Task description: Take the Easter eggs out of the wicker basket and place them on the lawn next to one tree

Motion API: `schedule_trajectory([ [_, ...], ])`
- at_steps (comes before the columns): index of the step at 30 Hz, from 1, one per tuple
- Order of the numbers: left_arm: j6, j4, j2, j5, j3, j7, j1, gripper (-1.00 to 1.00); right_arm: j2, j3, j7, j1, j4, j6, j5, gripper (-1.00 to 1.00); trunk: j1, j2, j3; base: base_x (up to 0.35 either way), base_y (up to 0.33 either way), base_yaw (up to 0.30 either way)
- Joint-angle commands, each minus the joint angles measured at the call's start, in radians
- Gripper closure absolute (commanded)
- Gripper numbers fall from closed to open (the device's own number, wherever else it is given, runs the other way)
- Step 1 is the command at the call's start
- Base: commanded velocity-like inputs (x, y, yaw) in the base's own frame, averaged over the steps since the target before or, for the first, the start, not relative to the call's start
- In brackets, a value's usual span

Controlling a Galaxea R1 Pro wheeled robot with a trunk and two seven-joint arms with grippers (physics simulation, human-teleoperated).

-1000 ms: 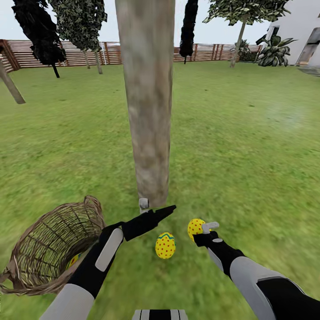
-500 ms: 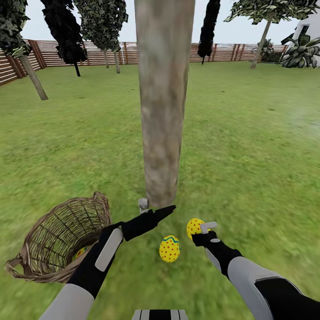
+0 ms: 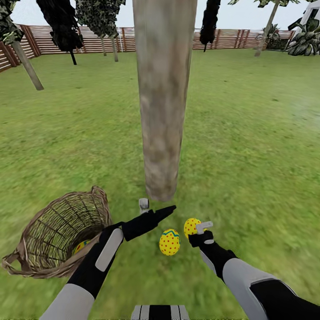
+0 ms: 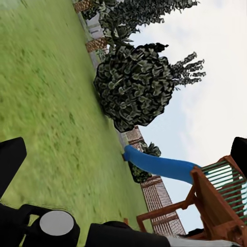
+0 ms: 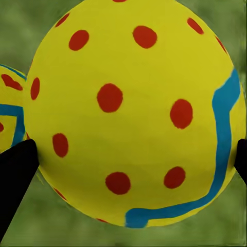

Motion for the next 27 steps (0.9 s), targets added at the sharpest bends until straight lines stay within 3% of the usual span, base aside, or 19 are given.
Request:
schedule_trajectory([
  [1,0.007,-0.003,0.001,0.006,0.000,0.001,0.000,-1.00,0.007,0.002,-0.055,-0.002,0.001,-0.003,0.009,1.00,0.000,-0.001,-0.005,0.000,0.000,0.000],
  [4,0.007,-0.004,0.002,0.006,0.001,0.001,0.000,-1.00,0.008,0.002,-0.086,-0.001,0.007,-0.024,0.008,1.00,0.002,-0.001,-0.016,0.000,0.000,0.000],
  [18,0.007,-0.006,0.002,0.006,0.000,0.001,-0.001,-1.00,0.009,0.005,-0.088,-0.002,0.003,-0.068,0.009,1.00,0.008,-0.005,-0.070,0.000,0.000,0.000],
  [22,0.007,-0.006,0.002,0.006,0.000,0.001,-0.001,-1.00,0.010,0.040,-0.089,-0.002,0.001,-0.078,0.009,1.00,0.010,-0.005,-0.086,0.000,0.000,0.000],
  [27,0.007,-0.006,0.001,0.006,0.000,0.001,-0.001,-1.00,0.010,0.045,-0.089,-0.003,-0.001,-0.080,0.009,1.00,0.012,-0.007,-0.105,0.000,0.000,0.000],
])
